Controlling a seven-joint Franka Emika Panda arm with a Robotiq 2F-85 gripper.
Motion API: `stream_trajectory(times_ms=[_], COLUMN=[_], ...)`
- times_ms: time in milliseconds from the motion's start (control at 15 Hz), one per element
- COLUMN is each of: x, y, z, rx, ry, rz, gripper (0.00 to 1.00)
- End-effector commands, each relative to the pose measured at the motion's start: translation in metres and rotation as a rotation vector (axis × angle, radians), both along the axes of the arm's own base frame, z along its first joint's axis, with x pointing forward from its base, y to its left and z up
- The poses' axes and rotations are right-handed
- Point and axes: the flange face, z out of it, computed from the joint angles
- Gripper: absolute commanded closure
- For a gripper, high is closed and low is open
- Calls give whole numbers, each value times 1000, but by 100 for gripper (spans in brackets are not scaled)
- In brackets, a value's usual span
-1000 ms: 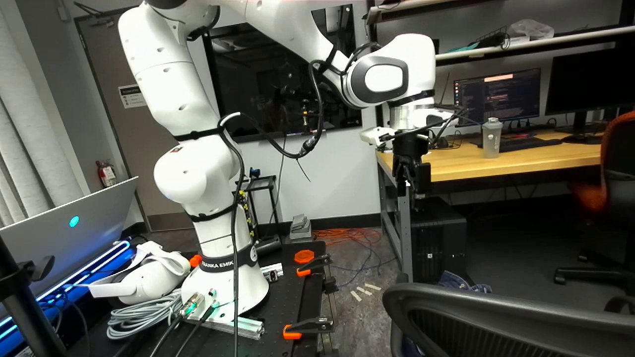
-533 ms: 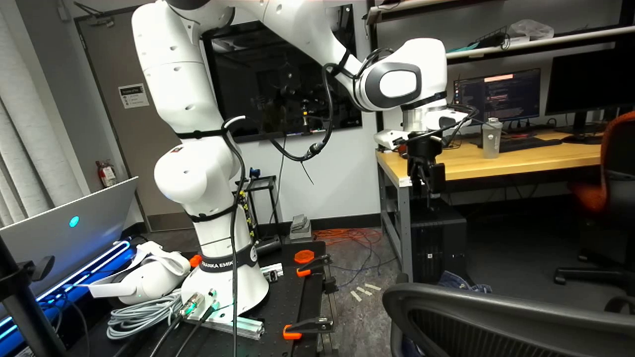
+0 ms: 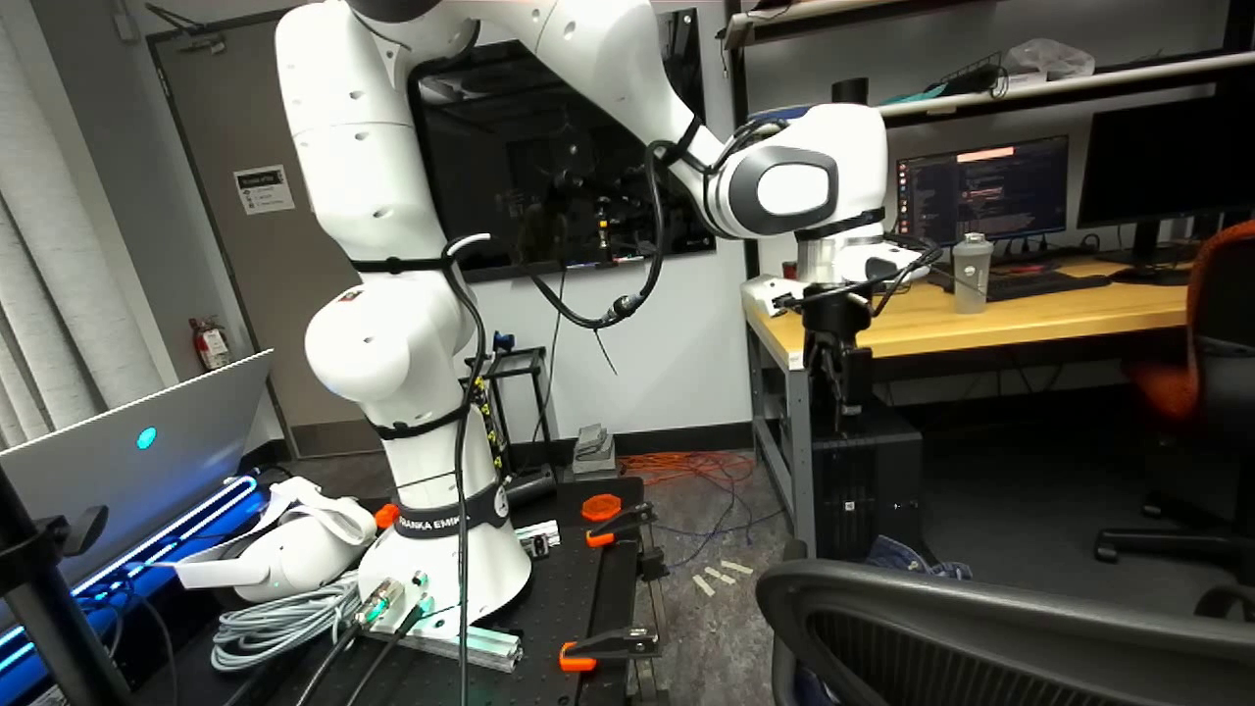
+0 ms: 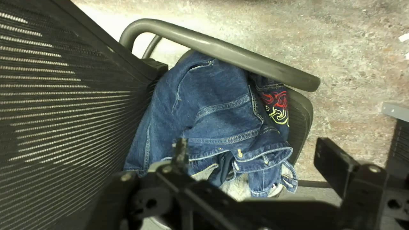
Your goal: Put the denim on top of the chair
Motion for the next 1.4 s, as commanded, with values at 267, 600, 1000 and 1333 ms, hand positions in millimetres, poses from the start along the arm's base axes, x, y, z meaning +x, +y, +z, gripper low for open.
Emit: stream_trajectory(times_ms=[267,600,1000,1333], x=[32,53,65,72], y=[27,45,44,48], z=[-92,-134,-143,-149], rx=[-55,-38,-30,-34], ry=[-6,-68,-84,-78], rz=[-54,-73,-143,-124], gripper=[0,0,0,0])
